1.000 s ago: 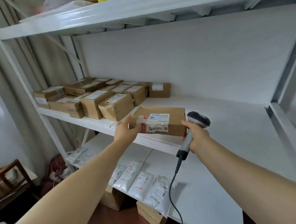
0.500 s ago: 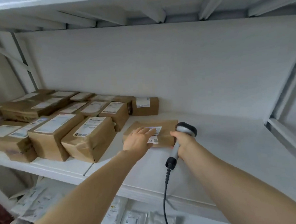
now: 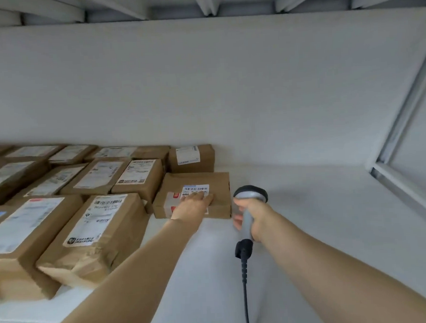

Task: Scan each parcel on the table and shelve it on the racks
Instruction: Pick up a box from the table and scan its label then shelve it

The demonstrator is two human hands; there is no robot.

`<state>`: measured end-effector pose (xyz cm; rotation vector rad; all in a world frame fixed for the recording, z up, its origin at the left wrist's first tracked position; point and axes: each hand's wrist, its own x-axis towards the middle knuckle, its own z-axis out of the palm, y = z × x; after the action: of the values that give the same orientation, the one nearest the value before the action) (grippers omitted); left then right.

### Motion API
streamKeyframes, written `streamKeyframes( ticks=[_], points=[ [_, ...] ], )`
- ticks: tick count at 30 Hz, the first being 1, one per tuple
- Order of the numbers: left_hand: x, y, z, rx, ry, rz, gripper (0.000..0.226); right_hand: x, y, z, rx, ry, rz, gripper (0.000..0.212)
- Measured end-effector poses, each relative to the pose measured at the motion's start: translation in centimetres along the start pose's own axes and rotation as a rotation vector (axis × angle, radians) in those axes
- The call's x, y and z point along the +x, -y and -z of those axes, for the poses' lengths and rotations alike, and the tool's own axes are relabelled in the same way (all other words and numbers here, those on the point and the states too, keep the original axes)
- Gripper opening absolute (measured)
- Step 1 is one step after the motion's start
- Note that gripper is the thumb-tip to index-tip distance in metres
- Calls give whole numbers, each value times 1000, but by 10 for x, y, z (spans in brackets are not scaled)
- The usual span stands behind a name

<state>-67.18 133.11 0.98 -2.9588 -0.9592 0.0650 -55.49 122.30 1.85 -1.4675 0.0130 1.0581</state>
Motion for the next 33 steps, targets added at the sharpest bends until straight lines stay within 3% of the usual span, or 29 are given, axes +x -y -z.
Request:
streamKeyframes(
  ticks=[11,18,25,33],
  points=[
    [23,8,10,5,28,-2,70,-13,4,16,117,13,-49,33],
    [4,-7,2,-38,-102,98,75,-54,0,49,48,68,-16,38],
    [-60,-103,19,-109,-142,-18,58,-119,-36,118,118,54,3,38],
    [-157,-263,16,-132,-64,-273,57,-221,-105,273,164,19,51,20]
  ],
)
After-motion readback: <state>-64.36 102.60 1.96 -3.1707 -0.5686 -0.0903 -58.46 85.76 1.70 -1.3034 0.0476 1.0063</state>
